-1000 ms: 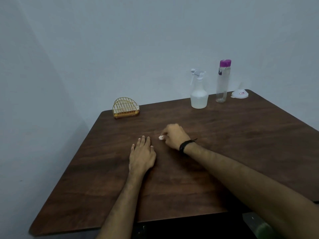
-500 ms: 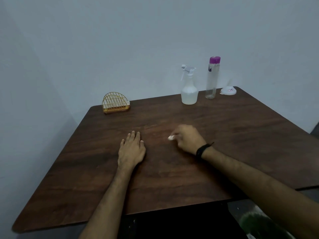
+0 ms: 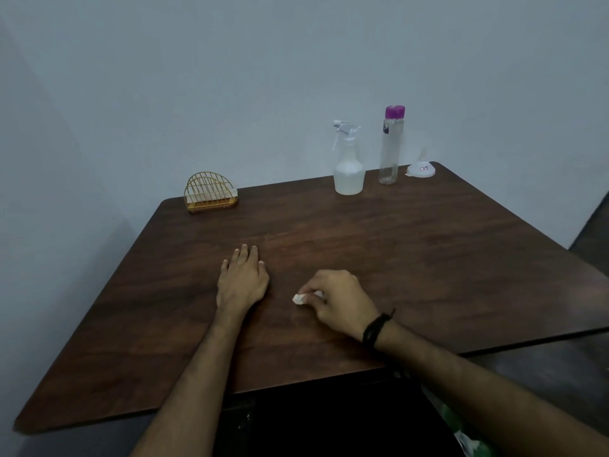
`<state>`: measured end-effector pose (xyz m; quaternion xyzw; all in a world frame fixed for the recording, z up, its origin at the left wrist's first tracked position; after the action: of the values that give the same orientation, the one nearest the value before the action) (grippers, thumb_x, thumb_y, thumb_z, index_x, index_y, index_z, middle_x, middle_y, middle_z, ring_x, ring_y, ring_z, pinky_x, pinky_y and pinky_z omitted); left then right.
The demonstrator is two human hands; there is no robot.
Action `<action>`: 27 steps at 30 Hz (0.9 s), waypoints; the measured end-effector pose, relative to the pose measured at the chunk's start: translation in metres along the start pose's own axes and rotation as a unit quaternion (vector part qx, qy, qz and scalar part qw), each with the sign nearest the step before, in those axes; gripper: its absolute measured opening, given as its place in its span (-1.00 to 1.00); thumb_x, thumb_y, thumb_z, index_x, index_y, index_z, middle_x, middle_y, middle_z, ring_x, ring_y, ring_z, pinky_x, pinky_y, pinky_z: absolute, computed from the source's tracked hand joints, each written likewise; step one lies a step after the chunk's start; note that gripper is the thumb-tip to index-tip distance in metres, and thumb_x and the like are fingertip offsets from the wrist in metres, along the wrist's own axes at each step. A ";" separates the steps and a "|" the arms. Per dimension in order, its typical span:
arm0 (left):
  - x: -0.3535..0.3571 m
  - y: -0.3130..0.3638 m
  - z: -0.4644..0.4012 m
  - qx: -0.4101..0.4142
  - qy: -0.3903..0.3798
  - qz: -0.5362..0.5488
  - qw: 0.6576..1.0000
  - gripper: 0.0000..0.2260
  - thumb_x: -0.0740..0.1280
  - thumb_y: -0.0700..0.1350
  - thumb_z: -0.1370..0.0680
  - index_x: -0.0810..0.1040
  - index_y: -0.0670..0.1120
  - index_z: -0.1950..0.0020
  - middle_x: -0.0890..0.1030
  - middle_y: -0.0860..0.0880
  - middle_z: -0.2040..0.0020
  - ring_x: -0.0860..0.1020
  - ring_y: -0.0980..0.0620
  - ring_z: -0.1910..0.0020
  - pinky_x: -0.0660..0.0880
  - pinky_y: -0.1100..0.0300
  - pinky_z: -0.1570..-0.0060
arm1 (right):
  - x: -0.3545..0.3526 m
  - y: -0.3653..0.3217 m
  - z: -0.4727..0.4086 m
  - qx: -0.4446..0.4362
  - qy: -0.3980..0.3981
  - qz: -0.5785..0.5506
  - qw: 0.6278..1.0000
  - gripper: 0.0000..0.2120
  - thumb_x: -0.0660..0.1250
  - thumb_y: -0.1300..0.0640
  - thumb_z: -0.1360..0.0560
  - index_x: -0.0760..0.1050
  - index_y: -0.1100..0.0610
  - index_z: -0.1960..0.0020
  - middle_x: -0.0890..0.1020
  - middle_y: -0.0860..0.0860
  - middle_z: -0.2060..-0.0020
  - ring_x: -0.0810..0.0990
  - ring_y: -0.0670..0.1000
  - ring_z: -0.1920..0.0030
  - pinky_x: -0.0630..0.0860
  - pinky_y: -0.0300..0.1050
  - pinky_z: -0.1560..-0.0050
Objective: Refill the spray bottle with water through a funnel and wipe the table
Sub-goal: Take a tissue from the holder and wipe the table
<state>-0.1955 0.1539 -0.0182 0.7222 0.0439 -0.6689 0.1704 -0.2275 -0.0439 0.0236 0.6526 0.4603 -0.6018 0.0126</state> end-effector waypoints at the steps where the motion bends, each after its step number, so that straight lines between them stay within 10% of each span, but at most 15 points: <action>1: 0.000 0.000 0.000 0.000 -0.002 0.000 1.000 -0.50 -0.04 0.01 -0.70 0.08 -0.11 -0.63 0.08 -0.11 -0.64 0.04 -0.06 -0.62 0.01 -0.07 -0.57 | 0.003 -0.001 -0.009 0.003 -0.005 -0.002 1.000 -0.83 0.40 -0.08 -0.50 0.71 -0.05 0.03 0.67 -0.09 0.10 0.61 -0.10 0.09 0.52 -0.15 0.02; 10: -0.001 0.000 0.001 -0.003 0.002 -0.004 1.000 -0.50 -0.04 0.01 -0.69 0.09 -0.11 -0.63 0.09 -0.11 -0.64 0.05 -0.07 -0.62 0.01 -0.06 -0.58 | -0.039 0.116 -0.100 0.207 0.063 0.037 0.976 -0.86 0.44 0.09 -0.51 0.71 0.11 -0.02 0.72 0.09 0.00 0.66 0.10 -0.06 0.57 -0.07 -0.17; 27: 0.000 -0.002 -0.002 0.006 0.014 0.002 1.000 -0.50 -0.02 0.01 -0.69 0.11 -0.11 -0.62 0.10 -0.12 -0.64 0.06 -0.07 -0.62 0.02 -0.06 -0.57 | 0.016 0.039 -0.123 0.098 -0.018 0.036 0.994 -0.84 0.42 0.06 -0.53 0.70 0.07 -0.05 0.69 0.03 -0.07 0.62 0.00 -0.10 0.53 -0.14 -0.13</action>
<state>-0.1943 0.1561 -0.0184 0.7324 0.0405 -0.6589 0.1668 -0.1110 0.0133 0.0239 0.6560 0.3745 -0.6549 -0.0216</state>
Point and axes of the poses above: each hand's wrist, its own z-axis away from the middle knuckle, its own x-axis out of the palm, y = z × x, the point moved 10 cm from there along -z, towards the middle knuckle
